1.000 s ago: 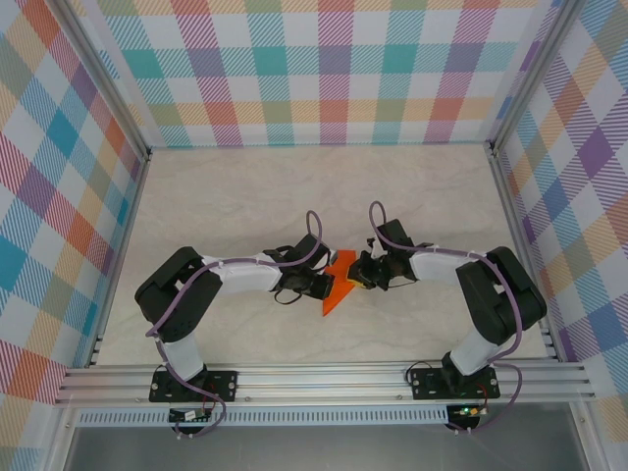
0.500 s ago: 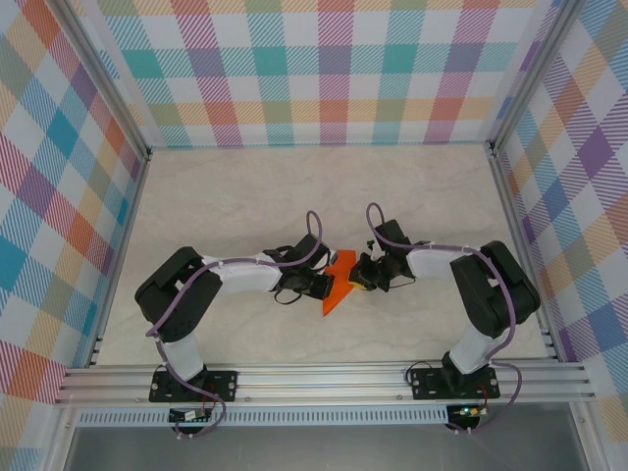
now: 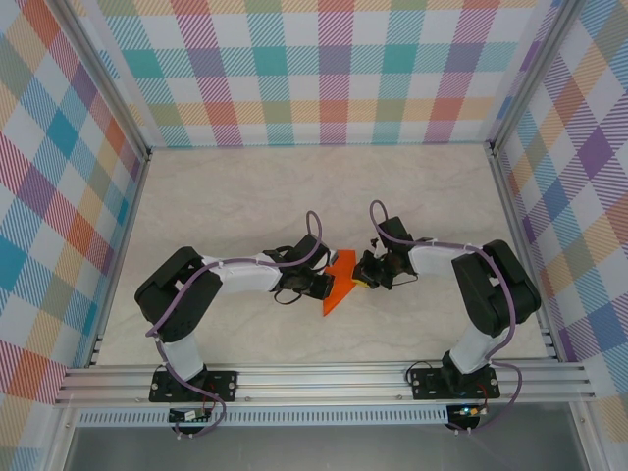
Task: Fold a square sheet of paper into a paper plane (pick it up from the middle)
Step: Third fold the triangle at the center of the table.
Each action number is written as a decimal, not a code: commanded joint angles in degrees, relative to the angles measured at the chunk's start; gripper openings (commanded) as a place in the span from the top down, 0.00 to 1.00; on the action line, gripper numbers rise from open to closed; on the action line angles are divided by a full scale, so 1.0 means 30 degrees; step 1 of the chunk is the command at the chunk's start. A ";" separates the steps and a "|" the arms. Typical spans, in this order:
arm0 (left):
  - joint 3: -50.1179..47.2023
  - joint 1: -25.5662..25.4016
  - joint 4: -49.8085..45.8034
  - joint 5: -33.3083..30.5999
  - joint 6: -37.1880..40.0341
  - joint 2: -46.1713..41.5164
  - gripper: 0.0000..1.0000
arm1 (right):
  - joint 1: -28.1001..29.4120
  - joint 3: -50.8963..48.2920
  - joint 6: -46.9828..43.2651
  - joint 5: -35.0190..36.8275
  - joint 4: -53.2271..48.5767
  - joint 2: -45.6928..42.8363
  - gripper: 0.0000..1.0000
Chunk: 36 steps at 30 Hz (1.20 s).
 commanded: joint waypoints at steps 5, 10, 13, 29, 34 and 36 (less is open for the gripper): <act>-0.0815 0.0155 -0.0965 0.0126 0.0182 0.0468 1.00 | -0.0109 -0.0602 0.0336 0.1346 -0.0896 -0.1930 0.91; -0.0929 0.0139 -0.0795 0.0192 0.0143 0.0497 1.00 | 0.0094 -0.2176 0.1830 0.0685 0.1098 -0.4224 0.90; -0.0896 0.0134 -0.0729 0.0338 0.0163 0.0582 1.00 | 0.0957 -0.3168 0.3052 0.0102 0.2797 -0.4641 0.91; -0.1029 0.0156 -0.0790 0.0456 0.0283 0.0615 1.00 | 0.4824 -0.4543 0.6352 0.1069 0.7535 -0.2323 0.93; -0.1010 0.0156 -0.0758 0.0494 0.0315 0.0760 1.00 | 0.4824 -0.4841 0.6371 0.0901 0.8382 -0.1316 0.93; -0.0966 0.0135 -0.0787 0.0490 0.0321 0.0856 1.00 | 0.4824 -0.4774 0.6109 0.1125 0.7930 -0.1318 0.93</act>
